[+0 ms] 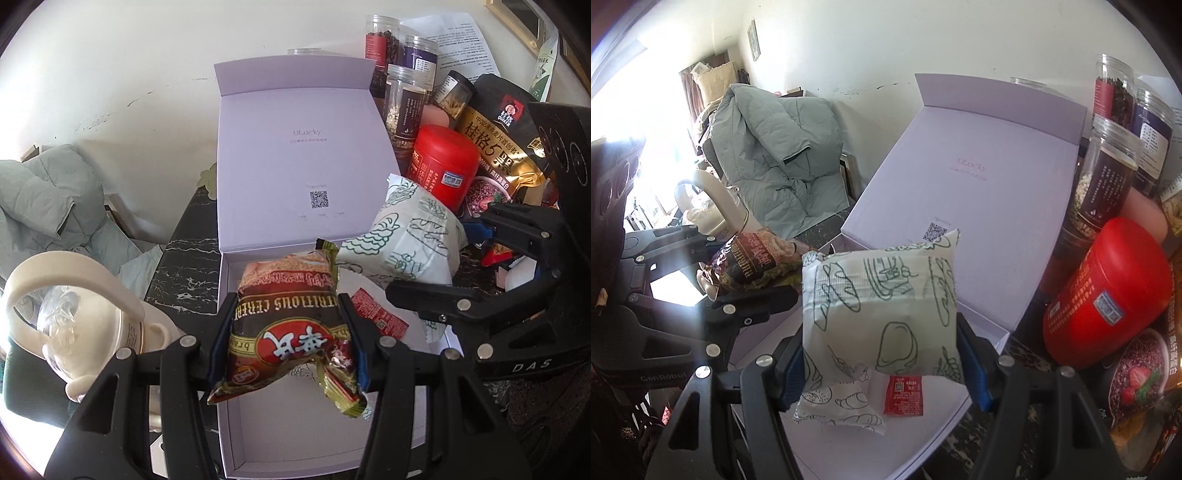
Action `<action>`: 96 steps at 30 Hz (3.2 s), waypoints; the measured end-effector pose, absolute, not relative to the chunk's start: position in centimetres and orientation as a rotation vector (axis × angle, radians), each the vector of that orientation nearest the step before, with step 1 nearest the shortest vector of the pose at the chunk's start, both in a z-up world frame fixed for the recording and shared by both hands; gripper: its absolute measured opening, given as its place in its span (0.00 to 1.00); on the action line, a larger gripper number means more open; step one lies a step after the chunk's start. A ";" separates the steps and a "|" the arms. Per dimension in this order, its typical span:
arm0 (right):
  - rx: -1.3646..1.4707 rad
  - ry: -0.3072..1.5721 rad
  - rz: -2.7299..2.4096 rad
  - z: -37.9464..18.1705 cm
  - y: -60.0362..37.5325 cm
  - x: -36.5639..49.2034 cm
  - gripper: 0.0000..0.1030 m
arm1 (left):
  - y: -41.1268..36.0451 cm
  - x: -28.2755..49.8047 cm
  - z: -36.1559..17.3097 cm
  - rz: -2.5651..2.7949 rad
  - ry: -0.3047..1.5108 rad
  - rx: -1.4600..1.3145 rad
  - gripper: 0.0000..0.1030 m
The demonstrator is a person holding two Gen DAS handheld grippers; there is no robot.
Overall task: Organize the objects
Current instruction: 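Lower the white packet into the box with the right gripper while the left holds the cereal bag above, then open the left gripper to drop the cereal bag while the right releases the white packet, then withdraw both grippers from the box toward the red fan and clear stand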
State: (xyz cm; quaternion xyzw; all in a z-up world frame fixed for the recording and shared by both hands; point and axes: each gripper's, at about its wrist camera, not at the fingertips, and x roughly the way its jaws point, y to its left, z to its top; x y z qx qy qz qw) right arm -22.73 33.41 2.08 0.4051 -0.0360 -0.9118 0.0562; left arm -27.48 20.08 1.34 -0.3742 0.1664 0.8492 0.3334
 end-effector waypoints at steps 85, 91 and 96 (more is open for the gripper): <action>1.395 -0.255 -2.745 -1.0 35.6 -25.3 0.85 | 20.8 -28.9 -1.8 2.248 0.448 -1.148 0.58; 1.347 -0.212 -2.767 0.4 34.8 -24.6 0.85 | 20.2 -27.6 -0.5 2.265 0.422 -1.129 0.58; 1.327 -0.200 -2.768 1.1 34.2 -24.2 0.85 | 19.2 -26.9 0.5 2.288 0.410 -1.112 0.58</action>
